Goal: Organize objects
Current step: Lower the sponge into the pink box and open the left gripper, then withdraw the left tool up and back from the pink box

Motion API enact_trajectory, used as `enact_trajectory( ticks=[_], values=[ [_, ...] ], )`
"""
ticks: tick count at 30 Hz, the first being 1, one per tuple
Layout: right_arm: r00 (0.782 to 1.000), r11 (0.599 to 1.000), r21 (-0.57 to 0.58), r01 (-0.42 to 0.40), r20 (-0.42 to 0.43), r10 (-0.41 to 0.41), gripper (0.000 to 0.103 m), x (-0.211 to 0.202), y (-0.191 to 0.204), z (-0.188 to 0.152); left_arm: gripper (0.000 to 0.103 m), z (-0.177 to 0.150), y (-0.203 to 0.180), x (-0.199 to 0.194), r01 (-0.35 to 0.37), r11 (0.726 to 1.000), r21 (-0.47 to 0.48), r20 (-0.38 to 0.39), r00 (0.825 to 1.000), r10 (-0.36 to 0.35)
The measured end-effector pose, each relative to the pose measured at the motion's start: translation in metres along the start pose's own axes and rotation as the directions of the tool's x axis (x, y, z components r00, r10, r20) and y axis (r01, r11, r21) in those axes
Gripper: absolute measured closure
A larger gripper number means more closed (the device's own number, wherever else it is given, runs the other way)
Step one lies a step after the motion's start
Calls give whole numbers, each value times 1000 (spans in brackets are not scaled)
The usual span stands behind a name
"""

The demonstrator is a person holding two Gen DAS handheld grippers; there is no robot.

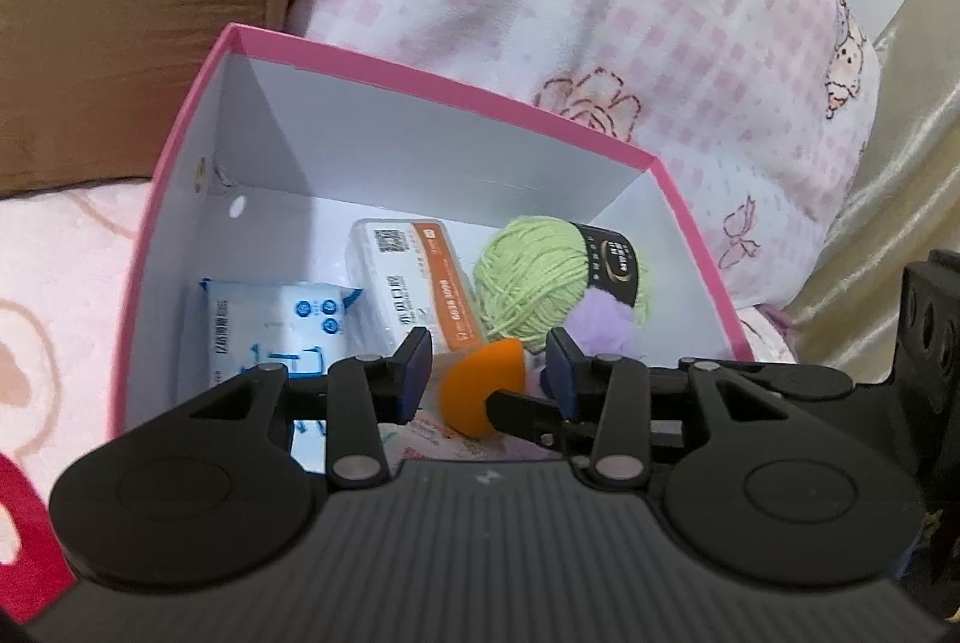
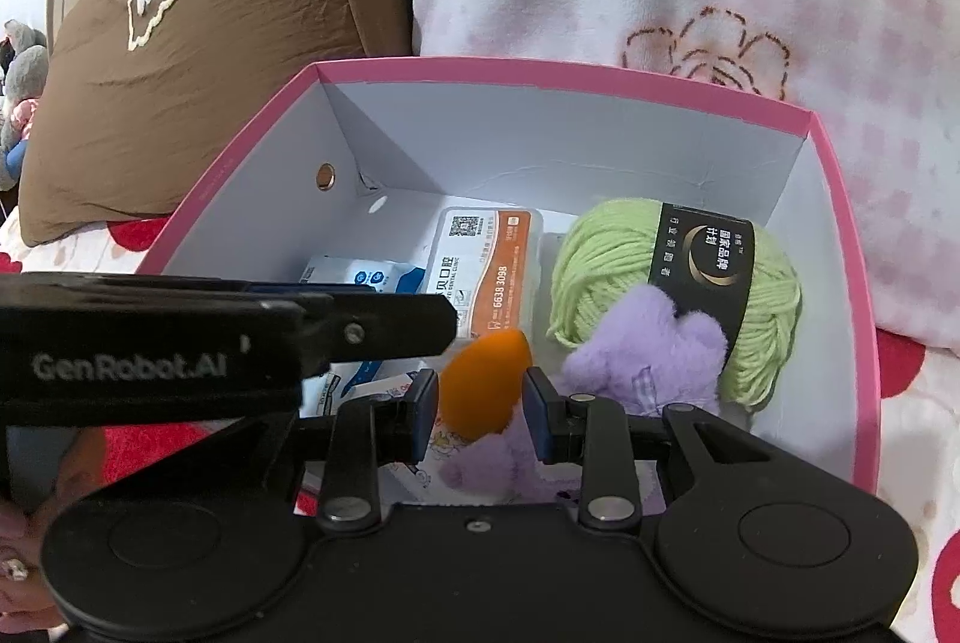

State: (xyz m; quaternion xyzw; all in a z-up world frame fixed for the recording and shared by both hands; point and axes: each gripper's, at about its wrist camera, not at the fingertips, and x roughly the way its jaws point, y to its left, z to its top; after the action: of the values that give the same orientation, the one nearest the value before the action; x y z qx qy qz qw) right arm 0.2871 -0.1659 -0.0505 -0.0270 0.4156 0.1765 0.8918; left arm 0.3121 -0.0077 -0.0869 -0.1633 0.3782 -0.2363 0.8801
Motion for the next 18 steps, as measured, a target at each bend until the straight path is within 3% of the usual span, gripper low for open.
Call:
enact_trajectory(
  ticks=[8, 18],
  values=[
    [999, 998, 56, -13, 48, 10, 67, -27, -7, 1, 61, 5, -11, -24, -83, 995, 48, -17, 996, 84],
    [988, 992, 122, 43, 145, -60, 62, -108, -9, -29, 59, 0, -37, -91, -112, 990, 84, -3, 994, 113]
  ],
)
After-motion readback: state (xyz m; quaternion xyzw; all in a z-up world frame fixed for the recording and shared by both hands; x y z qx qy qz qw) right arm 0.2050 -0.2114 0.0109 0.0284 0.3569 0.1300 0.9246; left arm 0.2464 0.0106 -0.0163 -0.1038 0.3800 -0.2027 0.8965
